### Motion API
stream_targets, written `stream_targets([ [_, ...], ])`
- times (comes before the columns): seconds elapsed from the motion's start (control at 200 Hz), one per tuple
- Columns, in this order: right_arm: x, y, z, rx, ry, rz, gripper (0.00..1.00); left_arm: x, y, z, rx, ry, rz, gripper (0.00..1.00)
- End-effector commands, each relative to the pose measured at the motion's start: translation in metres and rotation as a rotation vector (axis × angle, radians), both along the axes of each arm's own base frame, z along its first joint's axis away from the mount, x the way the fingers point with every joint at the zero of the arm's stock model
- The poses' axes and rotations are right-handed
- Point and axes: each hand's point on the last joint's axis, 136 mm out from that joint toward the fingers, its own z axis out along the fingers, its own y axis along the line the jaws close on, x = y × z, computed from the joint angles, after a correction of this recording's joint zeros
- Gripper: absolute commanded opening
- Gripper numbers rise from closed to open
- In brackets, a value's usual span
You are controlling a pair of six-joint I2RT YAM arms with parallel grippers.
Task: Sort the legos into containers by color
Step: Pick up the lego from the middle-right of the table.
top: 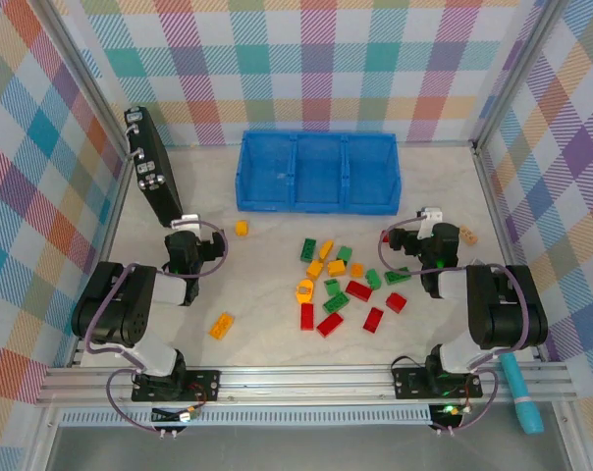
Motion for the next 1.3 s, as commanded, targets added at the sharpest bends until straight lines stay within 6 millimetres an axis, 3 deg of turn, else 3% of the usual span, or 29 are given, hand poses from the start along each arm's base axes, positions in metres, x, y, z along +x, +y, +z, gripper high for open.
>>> stream_targets([
  [0.0, 0.005, 0.0028, 0.0119, 0.006, -0.043, 0.005, 0.99, 0.0061, 0.0008, 0.0119, 0.002, -0.032, -0.008, 1.0],
  [1.295, 0.005, 0.0026, 0.012, 0.01, -0.042, 0.006, 0.99, 0.0073, 0.0026, 0.0104, -0.026, -0.024, -0.02, 1.0],
])
